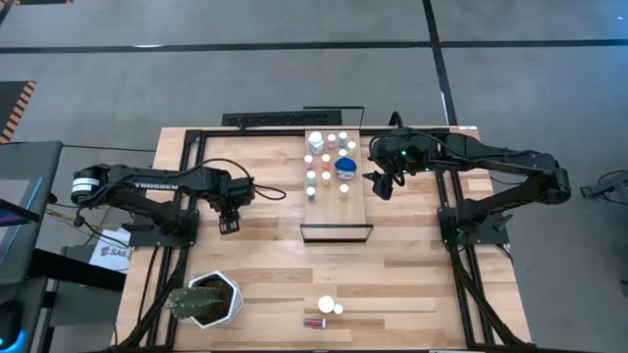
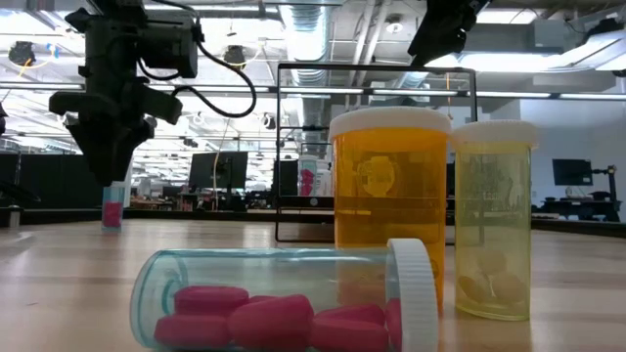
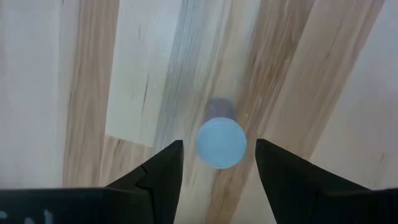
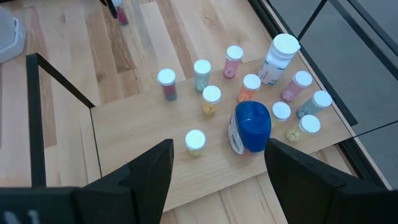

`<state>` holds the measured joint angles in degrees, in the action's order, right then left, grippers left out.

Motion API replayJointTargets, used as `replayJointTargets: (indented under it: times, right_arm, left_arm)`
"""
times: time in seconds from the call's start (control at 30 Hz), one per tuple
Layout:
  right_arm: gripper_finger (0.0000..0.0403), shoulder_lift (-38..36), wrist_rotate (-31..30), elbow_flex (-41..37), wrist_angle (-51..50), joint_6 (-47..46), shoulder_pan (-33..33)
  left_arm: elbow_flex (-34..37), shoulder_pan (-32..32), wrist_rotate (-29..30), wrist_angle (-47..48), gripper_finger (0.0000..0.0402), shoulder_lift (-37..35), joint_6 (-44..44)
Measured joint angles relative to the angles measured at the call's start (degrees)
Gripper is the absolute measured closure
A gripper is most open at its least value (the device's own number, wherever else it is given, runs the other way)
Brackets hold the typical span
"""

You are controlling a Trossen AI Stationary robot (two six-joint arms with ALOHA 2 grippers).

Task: Pick and place medicine bottles onto shelf by color
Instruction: Put the light blue pill bottle on the shelf

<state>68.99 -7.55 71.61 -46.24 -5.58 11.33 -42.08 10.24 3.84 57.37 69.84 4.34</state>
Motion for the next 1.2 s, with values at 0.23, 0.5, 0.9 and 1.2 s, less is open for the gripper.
replayJointTargets:
  times: [0.23,0.5,0.9,1.2]
  right_arm:
    - [0.0127,0.00,0.00,0.00,0.00,0.00,0.00]
    - [0.0127,0.00,0.02,0.00,-0.02,0.00,0.00]
    - [0.0127,0.03,0.02,0.00,0.12,0.00,0.00]
    - [0.0127,0.04,0.03,0.00,0.22,0.00,0.00]
  left_arm:
    - [0.07,0.04,1.08,-0.34,0.0214,0.02,0.01]
    - [0.08,0.04,1.11,-0.46,0.0214,1.87,0.39]
    - [-0.11,0.07,1.09,-2.05,0.0214,3.43,3.49]
    - [-0.11,0.31,0.02,-2.96,0.0245,3.45,9.21]
